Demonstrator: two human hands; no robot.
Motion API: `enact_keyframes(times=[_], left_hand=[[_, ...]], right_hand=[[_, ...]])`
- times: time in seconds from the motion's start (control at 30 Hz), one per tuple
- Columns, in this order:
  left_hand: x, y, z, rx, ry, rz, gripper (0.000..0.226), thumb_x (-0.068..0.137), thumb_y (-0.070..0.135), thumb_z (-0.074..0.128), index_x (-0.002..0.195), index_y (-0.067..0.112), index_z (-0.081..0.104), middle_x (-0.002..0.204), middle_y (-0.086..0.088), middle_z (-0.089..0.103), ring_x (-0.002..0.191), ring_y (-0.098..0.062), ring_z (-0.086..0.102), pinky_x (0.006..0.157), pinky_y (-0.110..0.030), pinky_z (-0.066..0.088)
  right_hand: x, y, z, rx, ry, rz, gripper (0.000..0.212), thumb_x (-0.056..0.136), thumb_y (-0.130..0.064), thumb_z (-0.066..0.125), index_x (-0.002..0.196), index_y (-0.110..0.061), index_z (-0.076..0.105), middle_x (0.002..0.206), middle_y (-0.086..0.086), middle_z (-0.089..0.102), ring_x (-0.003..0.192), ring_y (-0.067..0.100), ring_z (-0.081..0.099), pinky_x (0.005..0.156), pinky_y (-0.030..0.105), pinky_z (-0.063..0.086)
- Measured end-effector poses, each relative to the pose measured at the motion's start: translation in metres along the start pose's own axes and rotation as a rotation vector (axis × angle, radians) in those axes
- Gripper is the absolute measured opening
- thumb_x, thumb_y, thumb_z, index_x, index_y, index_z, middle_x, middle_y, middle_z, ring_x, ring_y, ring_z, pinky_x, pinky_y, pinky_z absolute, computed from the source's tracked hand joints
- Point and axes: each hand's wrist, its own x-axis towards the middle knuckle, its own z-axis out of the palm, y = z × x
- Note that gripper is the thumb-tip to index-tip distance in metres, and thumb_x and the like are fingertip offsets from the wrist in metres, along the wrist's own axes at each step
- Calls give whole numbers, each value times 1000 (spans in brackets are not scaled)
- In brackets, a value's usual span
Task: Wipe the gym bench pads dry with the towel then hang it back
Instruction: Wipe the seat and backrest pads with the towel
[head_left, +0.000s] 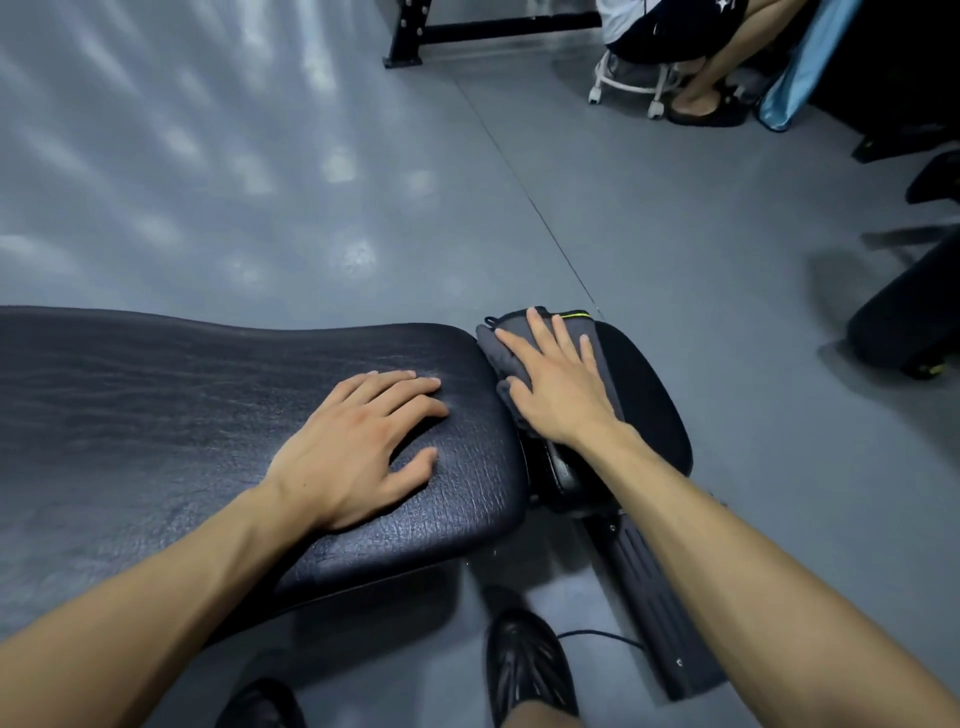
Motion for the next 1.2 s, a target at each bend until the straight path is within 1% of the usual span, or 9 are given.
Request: enact_keyframes(times=[0.2,0.33,0.5,0.63,0.77,0.87,0.97,1.07,1.2], left_hand=[[0,2,-3,6,-8,-1,46,95,56,39,134,37,54,156,15,43,147,-10,34,123,-37,22],[-1,4,-4,29,-16,5,45,96,56,39,134,36,53,155,15,44,146,-11,35,122,-37,25],[0,7,-3,75,-39,-3,50,96,55,34,133,31,57,155,9,47,145,-17,41,123,-43,25],[3,12,-3,112,-82,-8,60,95,53,30,132,20,62,152,-1,52,142,-27,46,119,-52,32],[6,19,-7,169,-95,8,57,93,49,30,124,15,63,145,-9,57,132,-34,53,110,-53,41],[9,29,-6,181,-82,-21,52,89,44,30,115,12,61,137,-12,61,123,-38,56,105,-51,43],[8,39,2,123,-36,-67,52,90,40,31,121,10,60,140,-10,59,132,-37,51,112,-53,39],[8,46,13,95,0,3,53,94,36,32,131,11,59,145,-8,56,139,-32,47,117,-51,36],[13,44,13,48,11,37,50,96,36,35,134,14,57,149,-3,54,143,-26,43,119,-46,33]], right_hand=[[-107,9,27,-18,139,-46,65,95,-38,36,159,-35,23,171,-1,-3,157,27,-2,126,51,5],[-151,25,56,-153,241,-84,72,94,-33,55,159,-32,25,171,7,6,157,32,10,123,56,20],[-150,30,59,-64,352,-119,58,100,-33,45,157,-32,32,170,2,15,156,27,14,125,52,15],[-166,41,60,554,514,45,46,104,-27,42,150,-33,43,165,-7,30,154,11,20,127,38,5],[-179,46,43,1268,778,564,44,107,-33,45,150,-25,42,153,-5,47,139,12,46,120,37,32],[-177,32,50,1639,908,769,44,106,-33,48,150,-25,42,145,-9,50,125,7,55,114,36,38],[-163,-5,62,1753,848,853,56,105,-39,50,157,-32,30,162,-4,33,147,18,35,120,37,28],[-137,-36,56,1521,890,863,56,109,-30,42,160,-28,20,170,-4,1,155,15,13,117,26,22],[-112,-38,65,1369,963,861,57,105,-29,47,158,-34,26,170,-3,-9,156,21,7,121,40,26]])
